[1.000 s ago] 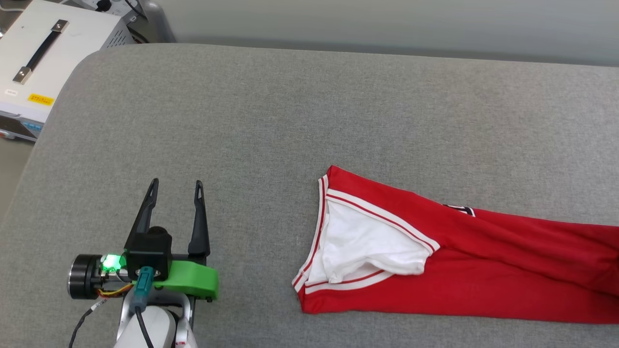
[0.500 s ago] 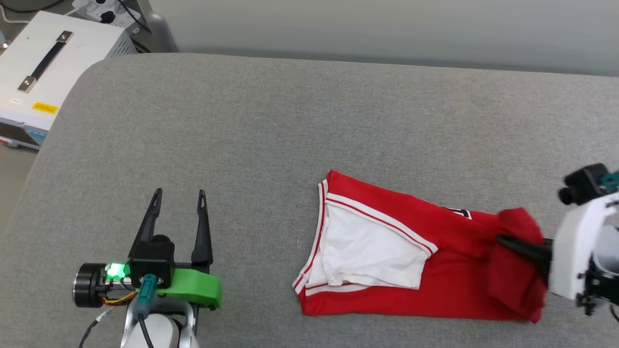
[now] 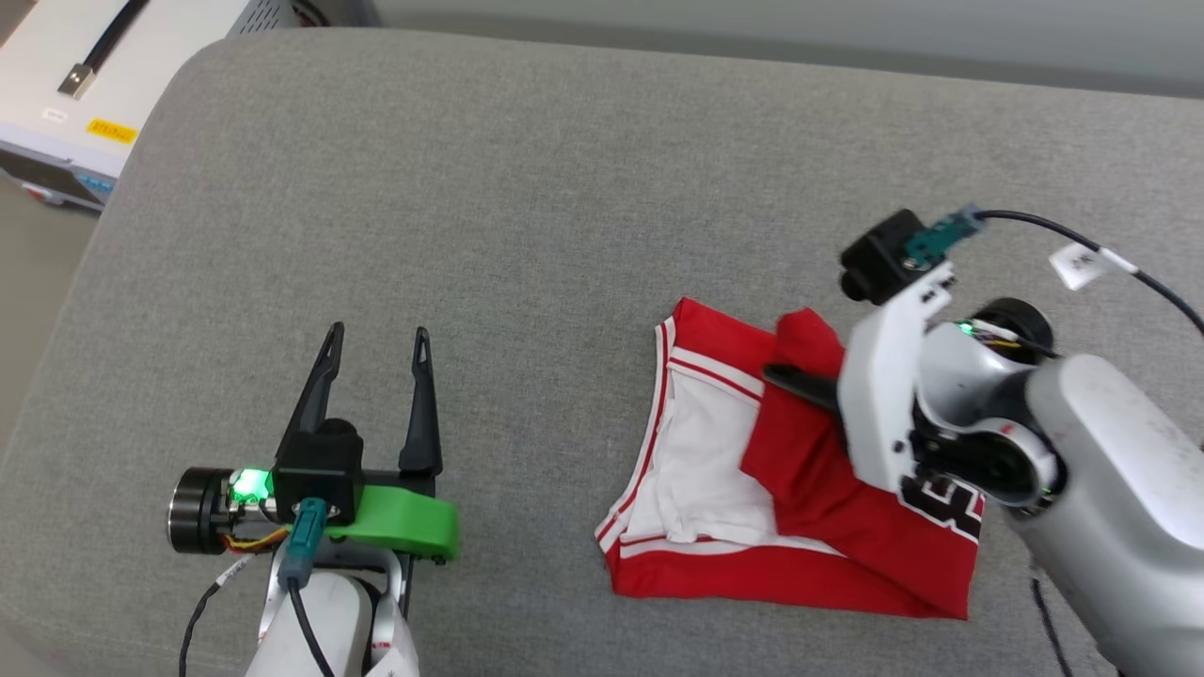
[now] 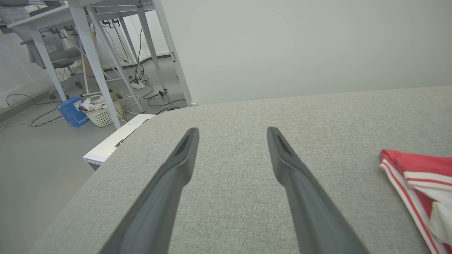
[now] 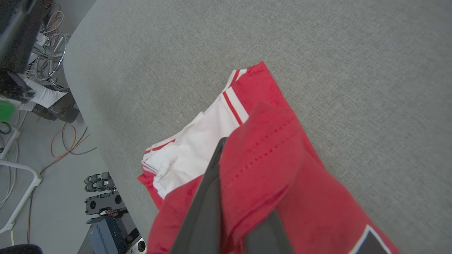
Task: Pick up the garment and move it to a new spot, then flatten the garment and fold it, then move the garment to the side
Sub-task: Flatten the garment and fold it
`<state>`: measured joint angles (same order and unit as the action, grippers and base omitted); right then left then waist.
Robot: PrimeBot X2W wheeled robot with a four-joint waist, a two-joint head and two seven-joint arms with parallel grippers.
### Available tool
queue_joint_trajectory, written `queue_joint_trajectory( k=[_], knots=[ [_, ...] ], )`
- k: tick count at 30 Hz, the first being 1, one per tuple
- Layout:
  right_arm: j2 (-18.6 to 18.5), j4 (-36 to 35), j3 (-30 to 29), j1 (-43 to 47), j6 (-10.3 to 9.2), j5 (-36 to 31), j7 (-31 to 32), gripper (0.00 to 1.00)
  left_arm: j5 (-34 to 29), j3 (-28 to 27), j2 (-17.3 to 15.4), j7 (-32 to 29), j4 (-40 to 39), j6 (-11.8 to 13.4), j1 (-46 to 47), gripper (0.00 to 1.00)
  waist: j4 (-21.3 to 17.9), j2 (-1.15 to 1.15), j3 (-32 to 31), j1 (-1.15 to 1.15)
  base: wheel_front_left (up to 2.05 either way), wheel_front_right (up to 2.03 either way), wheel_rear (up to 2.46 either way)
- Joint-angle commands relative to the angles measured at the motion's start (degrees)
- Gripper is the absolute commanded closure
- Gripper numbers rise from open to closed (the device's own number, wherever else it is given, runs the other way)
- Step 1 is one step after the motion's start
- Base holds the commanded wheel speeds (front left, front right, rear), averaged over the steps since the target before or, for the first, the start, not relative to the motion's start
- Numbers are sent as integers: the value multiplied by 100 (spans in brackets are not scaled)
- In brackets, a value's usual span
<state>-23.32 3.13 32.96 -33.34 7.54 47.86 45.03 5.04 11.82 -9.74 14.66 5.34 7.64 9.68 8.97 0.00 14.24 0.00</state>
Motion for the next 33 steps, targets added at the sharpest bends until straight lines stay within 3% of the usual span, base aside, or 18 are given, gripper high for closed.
queue_joint_trajectory(
  k=[1,8,13,14,15,16,22,26,33],
  knots=[
    [124,200,154,-230,-5,-99,-140,100,-62,-31,66,34,17,-44,131,0,116,0,175,0,0,0,0],
    [325,1406,1103,-613,-5,-481,-458,100,-148,-51,224,34,63,-134,298,0,217,0,370,0,0,0,0],
    [351,1979,1521,-614,-5,-412,-856,100,-182,-110,278,34,126,-169,297,0,166,0,310,0,0,0,0],
    [347,2004,1534,-632,-5,-385,-990,92,-185,-130,278,34,139,-173,276,0,143,0,278,0,0,0,0],
    [325,1985,1565,-662,-5,-371,-1181,51,-188,-157,274,34,156,-179,250,0,110,0,216,0,0,0,0],
    [300,1952,1573,-671,-5,-339,-1328,0,-192,-175,270,34,166,-186,232,0,87,0,168,0,0,0,0],
    [-72,1436,1356,-596,-5,-270,-2545,0,-228,-298,226,34,188,-205,74,0,-145,0,-199,0,0,0,0],
    [-238,1242,765,-365,-5,-663,-3629,0,-250,-376,189,34,162,-203,-46,0,-347,0,-413,0,0,0,0],
    [139,1322,-836,326,-5,-1926,-5203,0,-259,-472,144,34,101,-209,-198,0,-638,0,-631,0,0,0,0]
  ],
)
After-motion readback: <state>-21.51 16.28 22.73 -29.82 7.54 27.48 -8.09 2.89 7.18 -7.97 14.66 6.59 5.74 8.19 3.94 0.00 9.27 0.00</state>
